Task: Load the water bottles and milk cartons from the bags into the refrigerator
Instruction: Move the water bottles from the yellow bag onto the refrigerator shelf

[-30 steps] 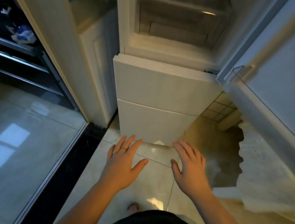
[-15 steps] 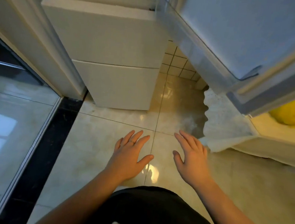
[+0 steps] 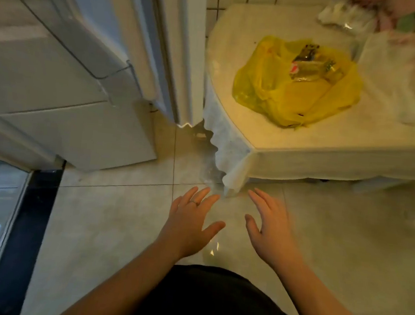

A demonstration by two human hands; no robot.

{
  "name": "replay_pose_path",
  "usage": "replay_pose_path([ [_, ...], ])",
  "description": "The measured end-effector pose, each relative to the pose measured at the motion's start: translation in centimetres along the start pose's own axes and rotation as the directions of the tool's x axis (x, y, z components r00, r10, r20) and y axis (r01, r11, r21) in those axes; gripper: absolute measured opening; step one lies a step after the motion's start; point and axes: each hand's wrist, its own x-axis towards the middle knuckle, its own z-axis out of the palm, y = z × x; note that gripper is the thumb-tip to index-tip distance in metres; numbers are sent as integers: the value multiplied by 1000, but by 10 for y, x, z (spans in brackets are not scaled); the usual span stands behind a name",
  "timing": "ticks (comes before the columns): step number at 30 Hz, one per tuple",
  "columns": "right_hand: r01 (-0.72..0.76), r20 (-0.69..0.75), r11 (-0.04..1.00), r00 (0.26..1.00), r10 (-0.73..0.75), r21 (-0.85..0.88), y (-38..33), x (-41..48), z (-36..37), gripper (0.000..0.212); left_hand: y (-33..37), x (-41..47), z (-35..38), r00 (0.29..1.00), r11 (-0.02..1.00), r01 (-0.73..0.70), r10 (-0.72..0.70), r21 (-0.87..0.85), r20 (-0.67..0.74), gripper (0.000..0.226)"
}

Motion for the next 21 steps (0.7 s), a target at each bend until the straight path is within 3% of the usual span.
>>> replay_pose_path([
  [12,-171,-241,985,955,174,31,119,89,-97,54,118,170,-8,964,964,-265,265,11,-21,66],
  [21,-151,-209,988,967,147,-3,184,195,-161,54,174,303,-33,951,958,-286,281,-16,-130,75],
])
